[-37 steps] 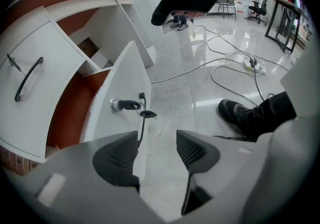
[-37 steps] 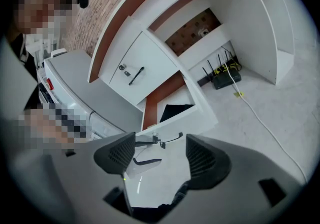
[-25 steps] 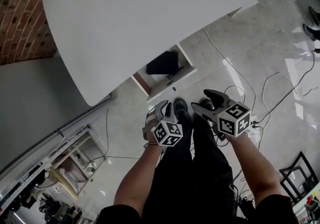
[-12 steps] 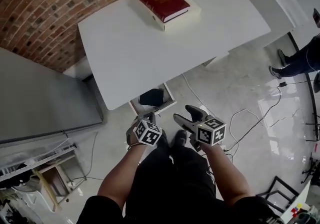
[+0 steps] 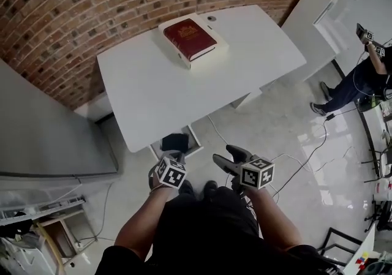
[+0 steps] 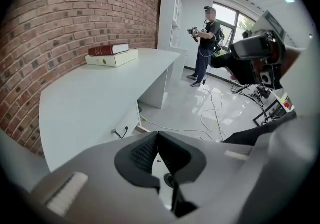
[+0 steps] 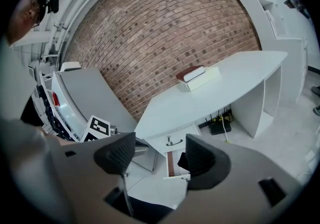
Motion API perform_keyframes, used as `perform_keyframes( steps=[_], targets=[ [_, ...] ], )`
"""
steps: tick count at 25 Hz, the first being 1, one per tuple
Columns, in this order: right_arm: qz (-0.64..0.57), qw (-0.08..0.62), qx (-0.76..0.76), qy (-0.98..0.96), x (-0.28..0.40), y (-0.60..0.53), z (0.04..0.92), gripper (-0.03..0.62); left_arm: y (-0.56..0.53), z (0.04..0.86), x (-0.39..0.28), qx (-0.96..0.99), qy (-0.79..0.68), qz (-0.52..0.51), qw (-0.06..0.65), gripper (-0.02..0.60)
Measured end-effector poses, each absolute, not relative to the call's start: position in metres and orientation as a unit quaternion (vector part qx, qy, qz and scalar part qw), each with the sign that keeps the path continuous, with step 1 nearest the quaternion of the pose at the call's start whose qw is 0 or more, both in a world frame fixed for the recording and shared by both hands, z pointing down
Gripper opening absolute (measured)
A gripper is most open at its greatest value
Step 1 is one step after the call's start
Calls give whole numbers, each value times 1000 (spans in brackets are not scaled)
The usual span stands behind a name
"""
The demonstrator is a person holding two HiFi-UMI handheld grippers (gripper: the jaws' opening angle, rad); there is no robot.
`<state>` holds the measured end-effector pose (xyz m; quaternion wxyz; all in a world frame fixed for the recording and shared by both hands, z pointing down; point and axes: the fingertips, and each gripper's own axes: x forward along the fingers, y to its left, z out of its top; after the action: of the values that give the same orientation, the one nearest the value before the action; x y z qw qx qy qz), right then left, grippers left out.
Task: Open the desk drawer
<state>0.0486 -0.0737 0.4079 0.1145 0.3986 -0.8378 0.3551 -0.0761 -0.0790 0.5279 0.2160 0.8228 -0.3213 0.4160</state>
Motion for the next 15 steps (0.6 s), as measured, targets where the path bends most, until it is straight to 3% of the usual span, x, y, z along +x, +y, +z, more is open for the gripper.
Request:
perform_keyframes(
  steps=[8, 15],
  targets=[
    [342, 95, 373, -857, 66, -96, 372, 310, -101, 460, -67, 830, -355, 365, 227, 12],
    [289, 84, 342, -890, 98, -122, 329, 232, -122, 395, -48, 828, -415, 312, 212, 12]
  ],
)
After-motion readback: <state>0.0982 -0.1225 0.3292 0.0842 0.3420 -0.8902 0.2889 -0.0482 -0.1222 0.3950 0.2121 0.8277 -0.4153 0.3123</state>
